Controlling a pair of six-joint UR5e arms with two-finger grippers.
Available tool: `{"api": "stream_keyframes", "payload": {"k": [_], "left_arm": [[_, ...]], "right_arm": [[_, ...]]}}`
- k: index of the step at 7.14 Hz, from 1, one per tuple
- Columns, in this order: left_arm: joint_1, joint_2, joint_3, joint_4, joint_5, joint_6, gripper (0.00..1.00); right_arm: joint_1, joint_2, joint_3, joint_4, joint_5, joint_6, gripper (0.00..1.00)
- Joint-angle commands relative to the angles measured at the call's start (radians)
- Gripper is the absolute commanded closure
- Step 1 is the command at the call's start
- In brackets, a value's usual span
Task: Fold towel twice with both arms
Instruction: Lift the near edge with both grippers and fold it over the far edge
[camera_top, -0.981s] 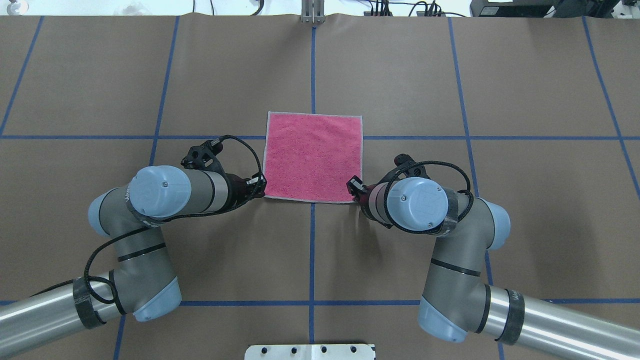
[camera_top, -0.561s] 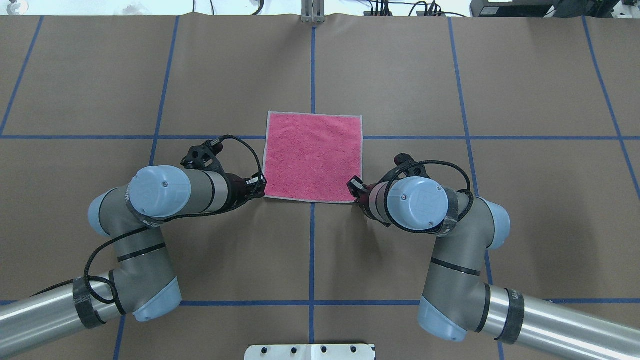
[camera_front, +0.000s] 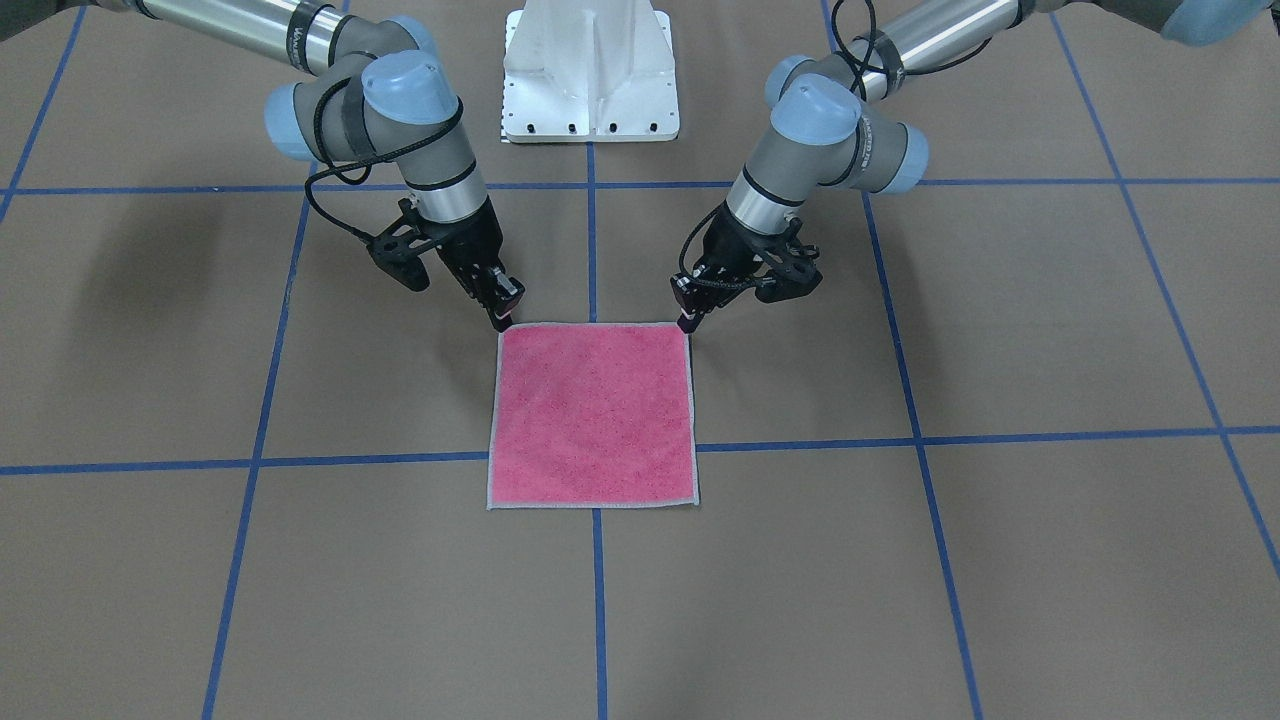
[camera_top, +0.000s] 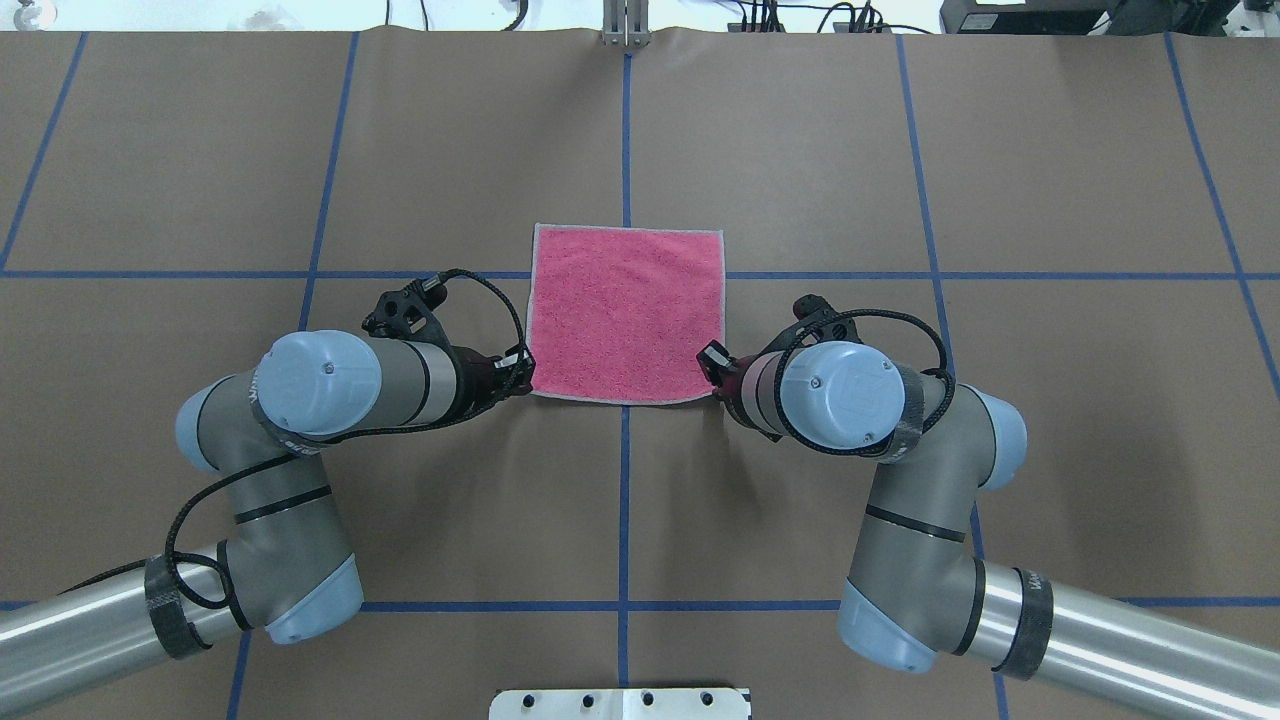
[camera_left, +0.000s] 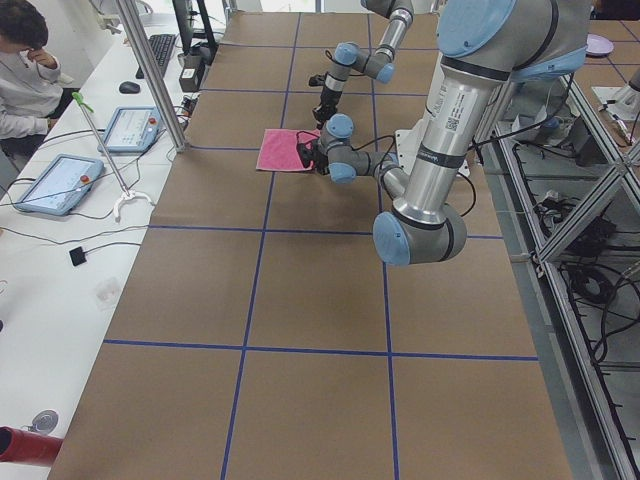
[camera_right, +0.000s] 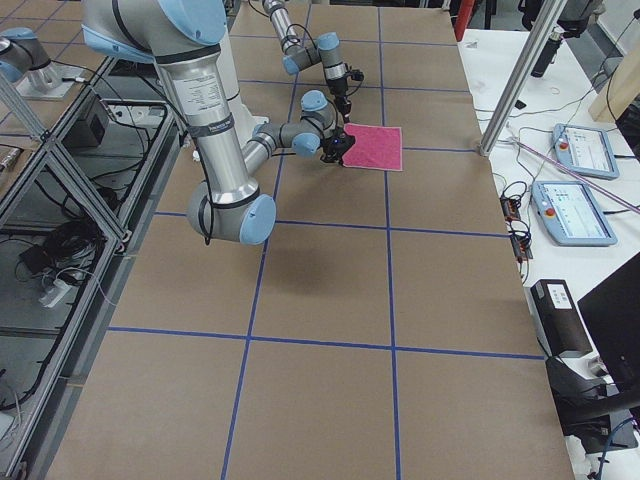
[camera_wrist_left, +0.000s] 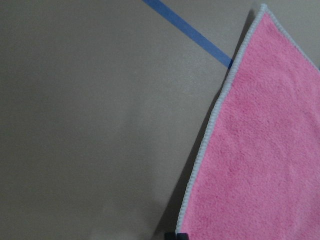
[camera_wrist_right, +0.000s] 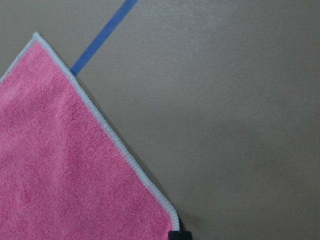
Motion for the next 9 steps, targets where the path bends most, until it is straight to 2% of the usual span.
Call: {"api": "stream_keyframes", "payload": {"k": [1,2,4,5,9], "left_arm": [[-0.001,0.001,-0.028,0.001,-0.025,0.000,1.00],[0.000,0.003,-0.055,0.019,-0.043,0.000,1.00],[0.005,0.065,-0.190,0.099,-0.061,0.000,1.00],[0.008,0.066,-0.216,0.125,-0.070,0.000,1.00],[-0.004,0.056,-0.194,0.132,-0.081,0.000,1.00]], "right_arm": [[0.008,-0.011,0.051,-0.008,0.010,0.000,1.00],[0.011,-0.021,0.078,-0.010,0.011,0.000,1.00],[0.003,-0.088,0.185,-0.013,0.024,0.004,1.00],[0.002,-0.099,0.209,-0.013,0.031,0.005,1.00],[0.002,-0.088,0.165,-0.013,0.025,-0.015,1.00]]}}
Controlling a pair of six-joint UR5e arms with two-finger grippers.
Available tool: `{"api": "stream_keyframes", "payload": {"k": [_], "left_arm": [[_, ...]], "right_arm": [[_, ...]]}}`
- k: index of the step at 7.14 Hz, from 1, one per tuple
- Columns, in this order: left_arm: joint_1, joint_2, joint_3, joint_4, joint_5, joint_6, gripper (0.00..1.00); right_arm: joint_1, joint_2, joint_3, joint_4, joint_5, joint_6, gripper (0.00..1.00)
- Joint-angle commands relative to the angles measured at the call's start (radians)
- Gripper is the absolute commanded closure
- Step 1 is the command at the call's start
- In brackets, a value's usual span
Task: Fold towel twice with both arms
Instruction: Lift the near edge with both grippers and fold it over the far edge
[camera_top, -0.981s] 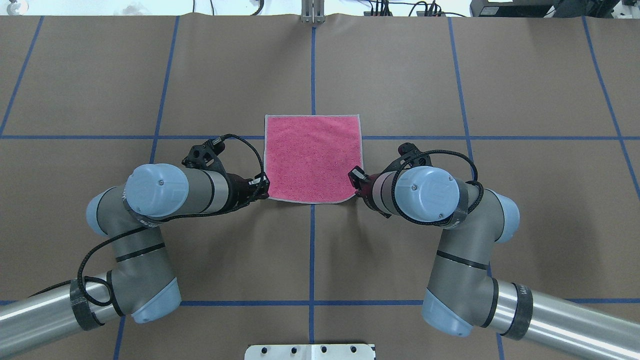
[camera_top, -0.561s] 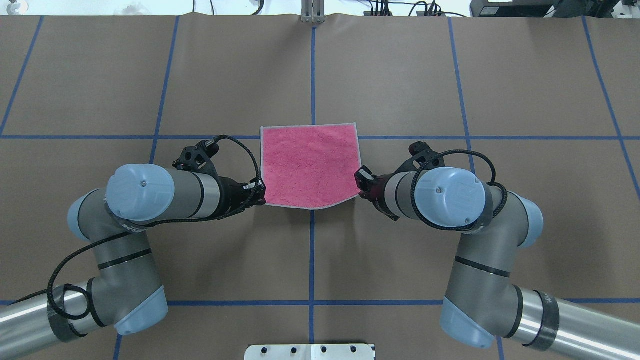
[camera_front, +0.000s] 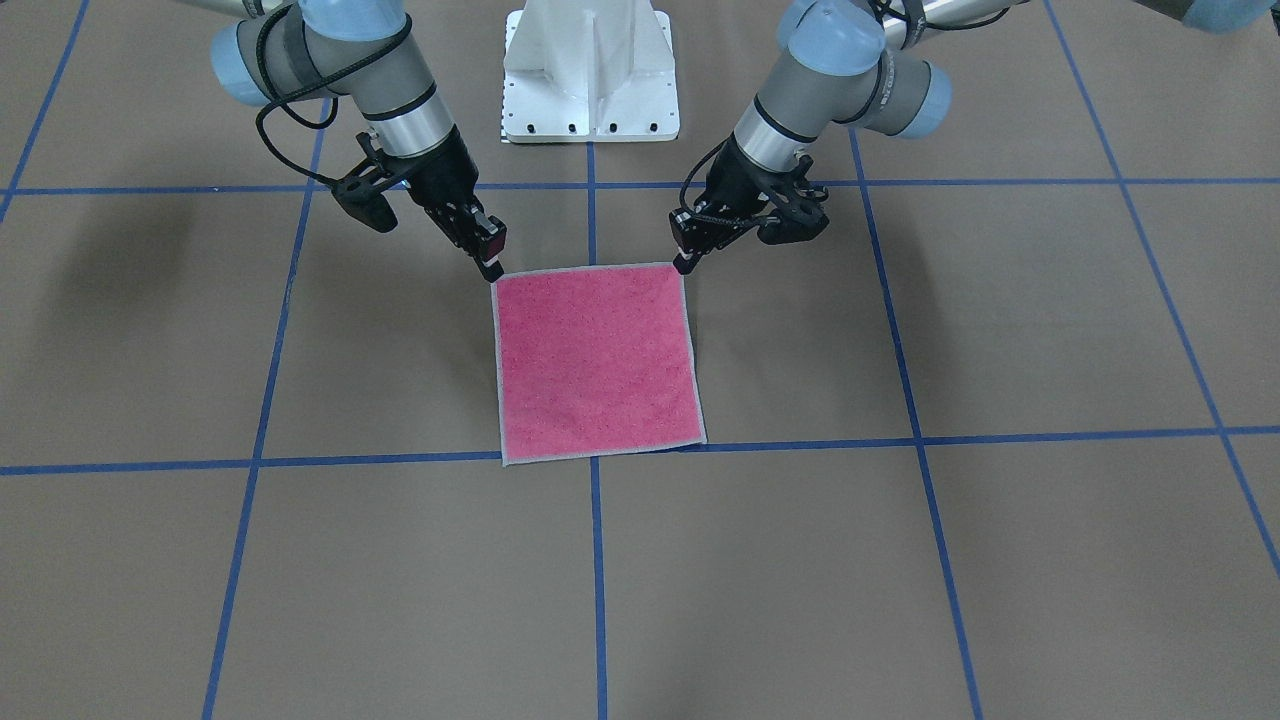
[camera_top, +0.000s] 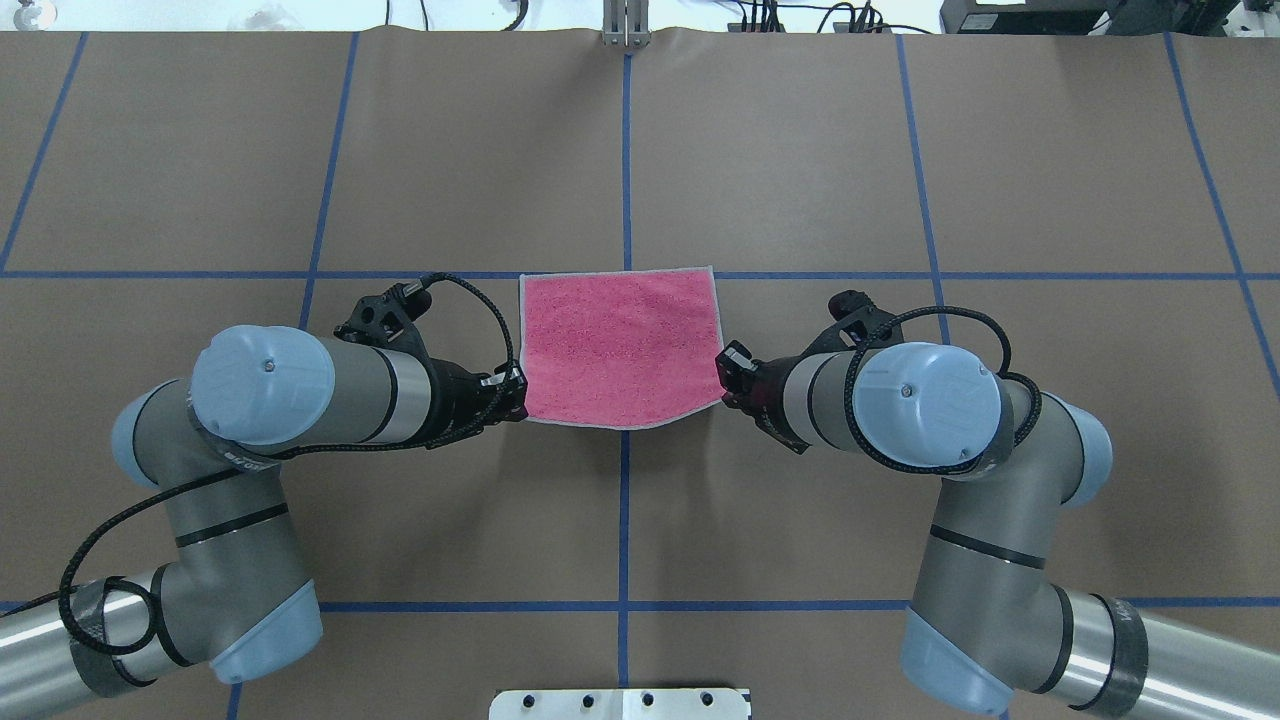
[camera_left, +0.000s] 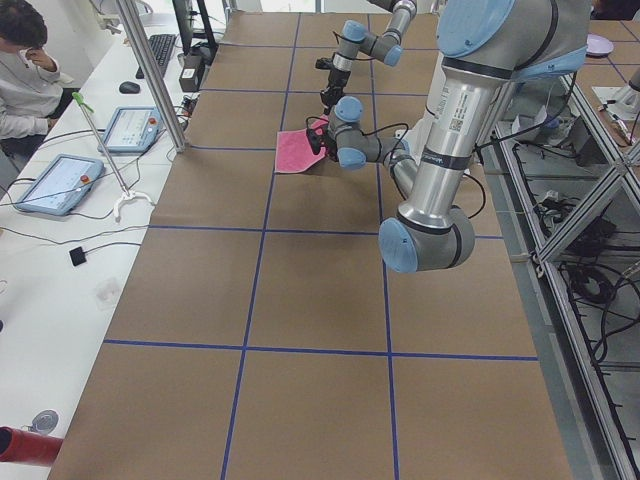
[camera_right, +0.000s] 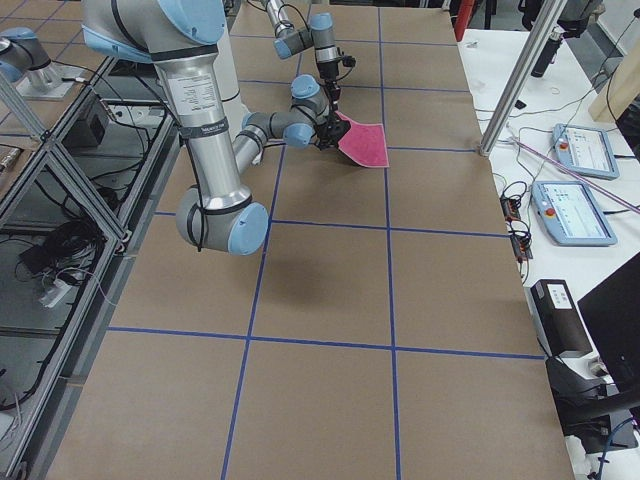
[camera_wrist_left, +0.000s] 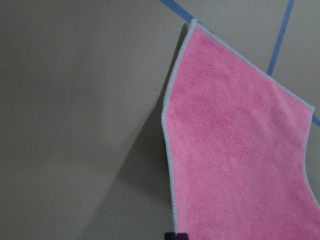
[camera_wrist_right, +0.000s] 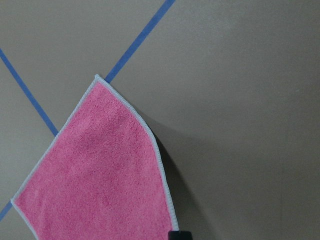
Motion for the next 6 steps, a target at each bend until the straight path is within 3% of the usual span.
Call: {"api": "stream_keyframes", "payload": {"k": [1,4,6], "left_arm": [[-0.005,-0.009,0.030,0.002,0.005,0.000,1.00],[-0.053,-0.098,0.144,0.000,0.008,0.002,1.00],[-0.089,-0.135,0.165,0.004,0.007,0.003,1.00]], "right_arm": [[0.005,0.019,-0.051,0.002,-0.008,-0.061,1.00],[0.045,0.027,-0.093,0.010,-0.006,-0.110,1.00],[0.068,0.088,-0.146,0.008,-0.006,-0.110,1.00]]}}
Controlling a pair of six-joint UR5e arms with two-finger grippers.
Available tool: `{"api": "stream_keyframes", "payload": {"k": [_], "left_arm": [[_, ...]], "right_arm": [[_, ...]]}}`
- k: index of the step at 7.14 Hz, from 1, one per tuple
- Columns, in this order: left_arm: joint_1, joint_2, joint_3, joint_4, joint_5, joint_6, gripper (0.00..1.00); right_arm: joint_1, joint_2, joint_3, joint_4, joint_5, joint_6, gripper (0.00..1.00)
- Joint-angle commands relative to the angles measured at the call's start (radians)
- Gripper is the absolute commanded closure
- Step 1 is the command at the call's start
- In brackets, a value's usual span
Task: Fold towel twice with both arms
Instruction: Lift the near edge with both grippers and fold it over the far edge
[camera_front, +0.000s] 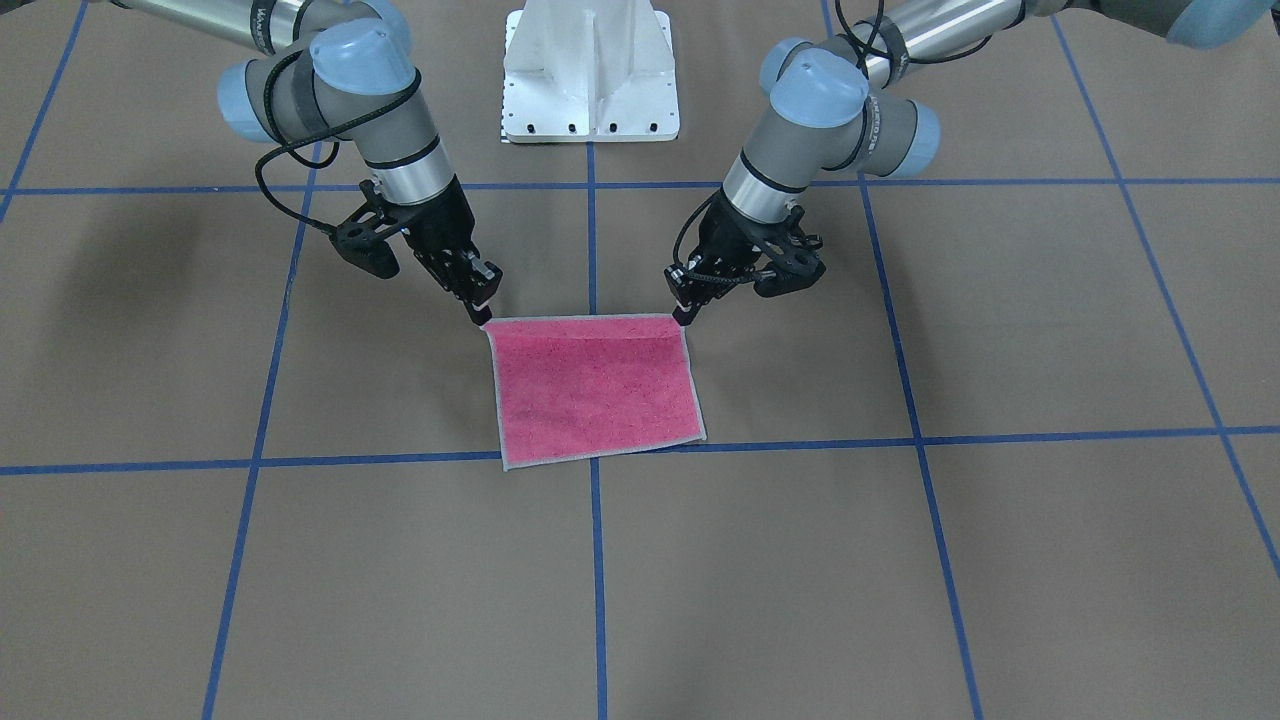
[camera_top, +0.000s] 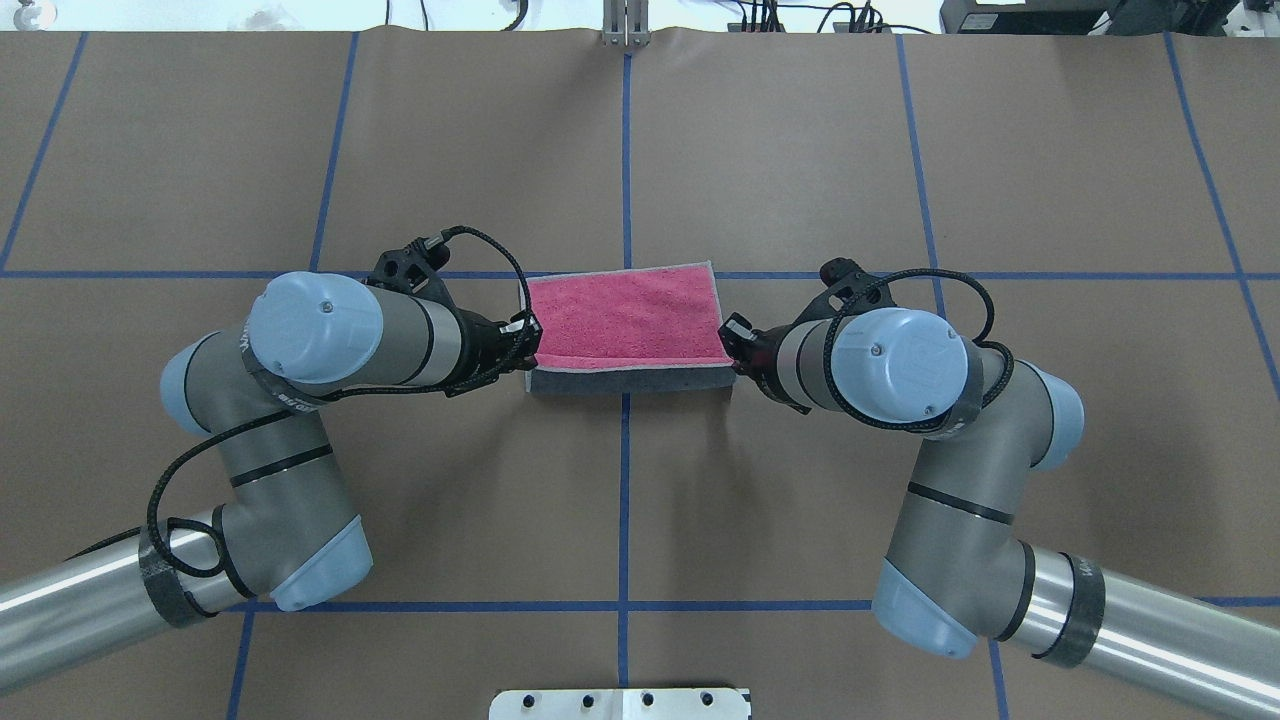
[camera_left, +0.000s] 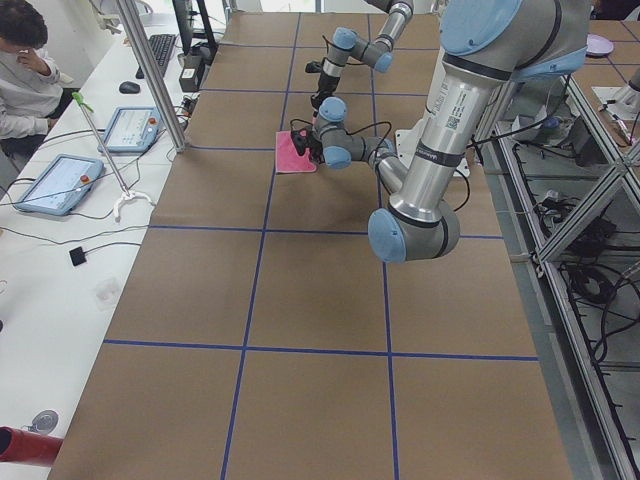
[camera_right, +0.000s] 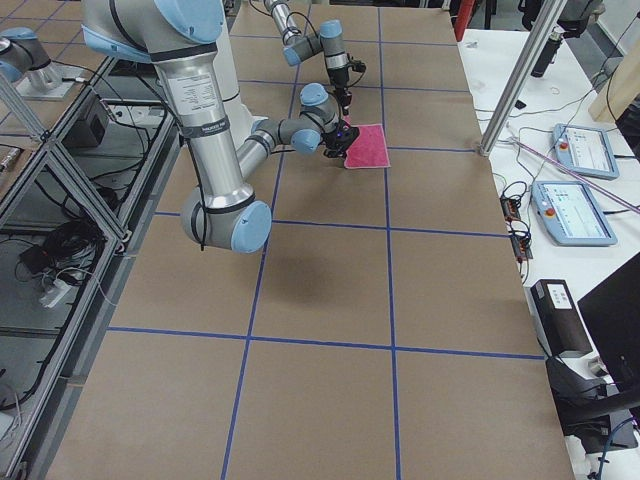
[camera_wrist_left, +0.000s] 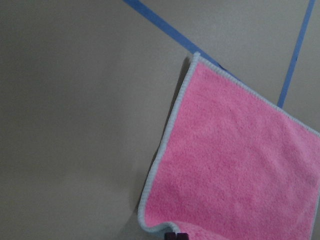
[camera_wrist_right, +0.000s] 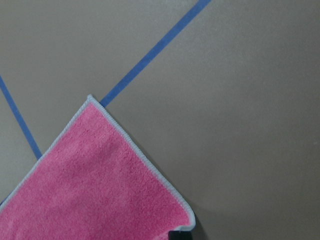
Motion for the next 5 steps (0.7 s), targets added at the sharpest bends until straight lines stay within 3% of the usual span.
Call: {"api": "stream_keyframes", "payload": {"k": [1,5], "left_arm": [[-0.038,-0.027,0.020,0.000,-0.003,-0.001,1.00],[-0.070,-0.085,0.109,-0.006,-0.003,0.008,1.00]], "right_arm": [[0.023,0.035,-0.040,0.000,0.000,-0.002,1.00],[0.055,0.053,-0.069,0.000,0.002,-0.024,1.00]]}}
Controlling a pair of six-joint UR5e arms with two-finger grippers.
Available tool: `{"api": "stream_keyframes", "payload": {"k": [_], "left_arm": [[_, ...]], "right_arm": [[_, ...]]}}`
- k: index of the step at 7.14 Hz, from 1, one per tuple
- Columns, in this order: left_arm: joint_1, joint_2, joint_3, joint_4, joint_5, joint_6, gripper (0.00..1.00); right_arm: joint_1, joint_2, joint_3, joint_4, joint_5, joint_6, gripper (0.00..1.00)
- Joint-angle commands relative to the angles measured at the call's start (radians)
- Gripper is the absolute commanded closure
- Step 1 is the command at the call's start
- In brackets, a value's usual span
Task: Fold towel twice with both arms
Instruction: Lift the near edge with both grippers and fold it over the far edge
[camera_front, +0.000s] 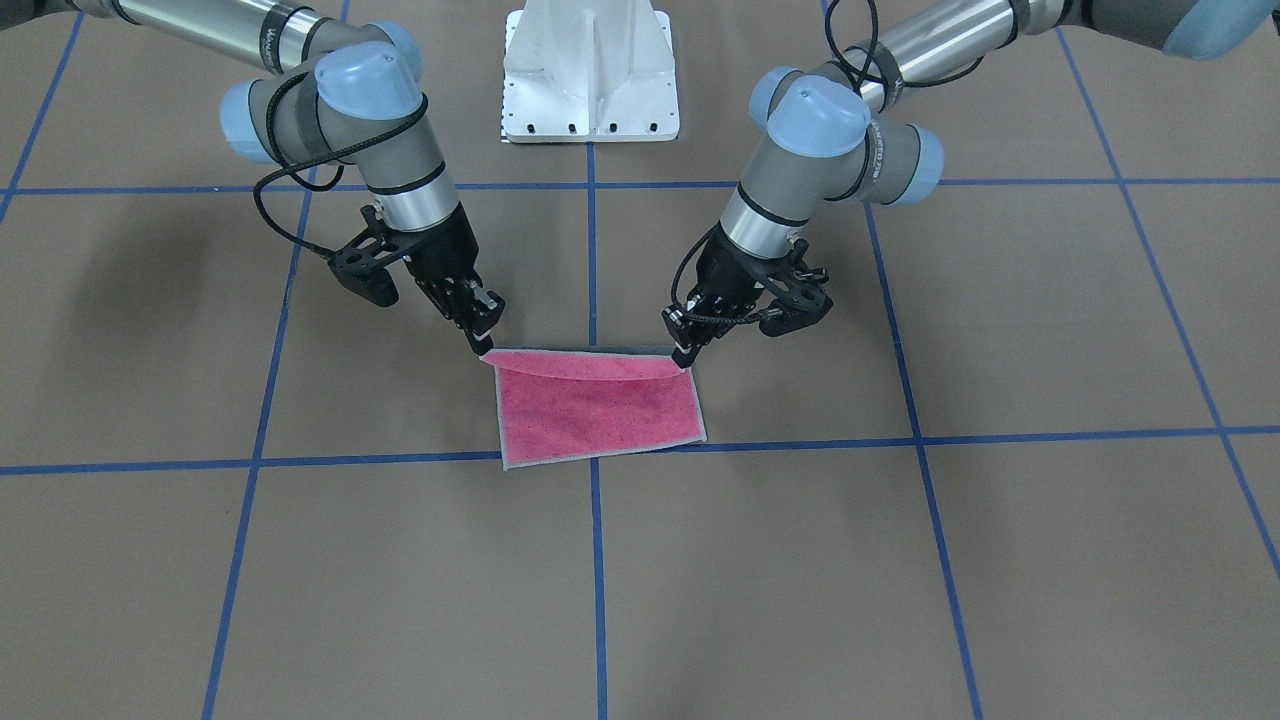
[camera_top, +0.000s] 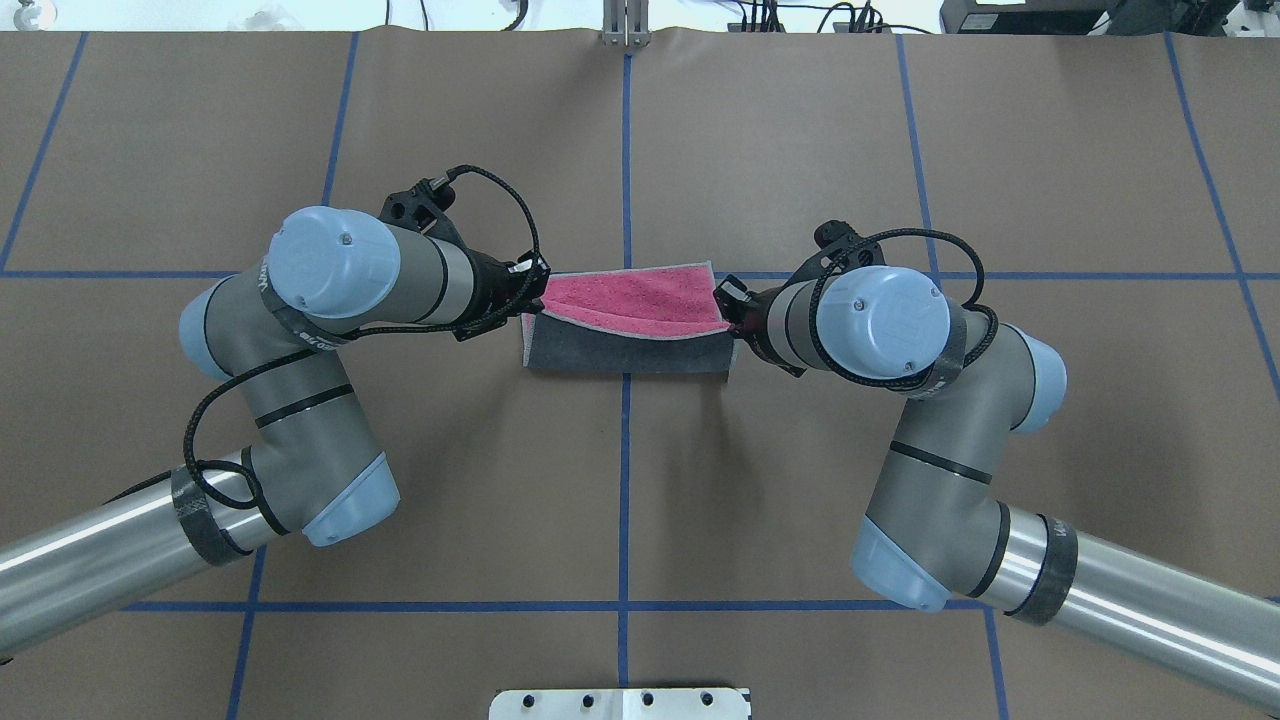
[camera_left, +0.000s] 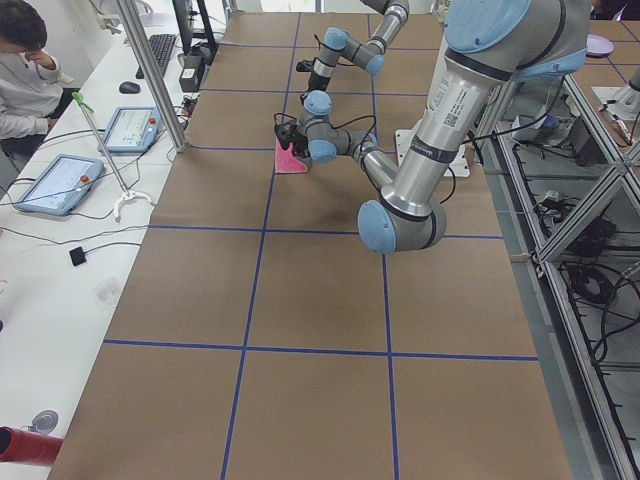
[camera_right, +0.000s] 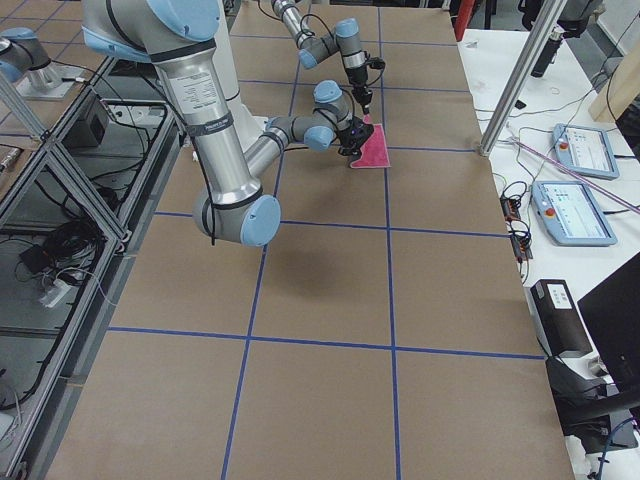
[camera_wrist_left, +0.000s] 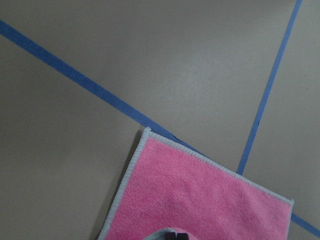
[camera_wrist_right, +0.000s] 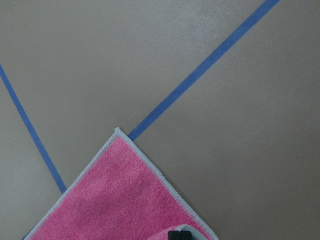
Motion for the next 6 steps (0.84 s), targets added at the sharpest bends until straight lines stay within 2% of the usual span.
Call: {"api": "stream_keyframes", "payload": {"k": [1,6], "left_arm": [[-0.011,-0.012,0.035,-0.004,0.000,0.015,1.00],[-0.025,-0.023,0.067,-0.009,0.000,0.029,1.00]], "right_arm": [[0.018,0.031,-0.048,0.002,0.003,-0.014,1.00],[0.052,0.087,-0.117,0.002,0.010,-0.026,1.00]]}}
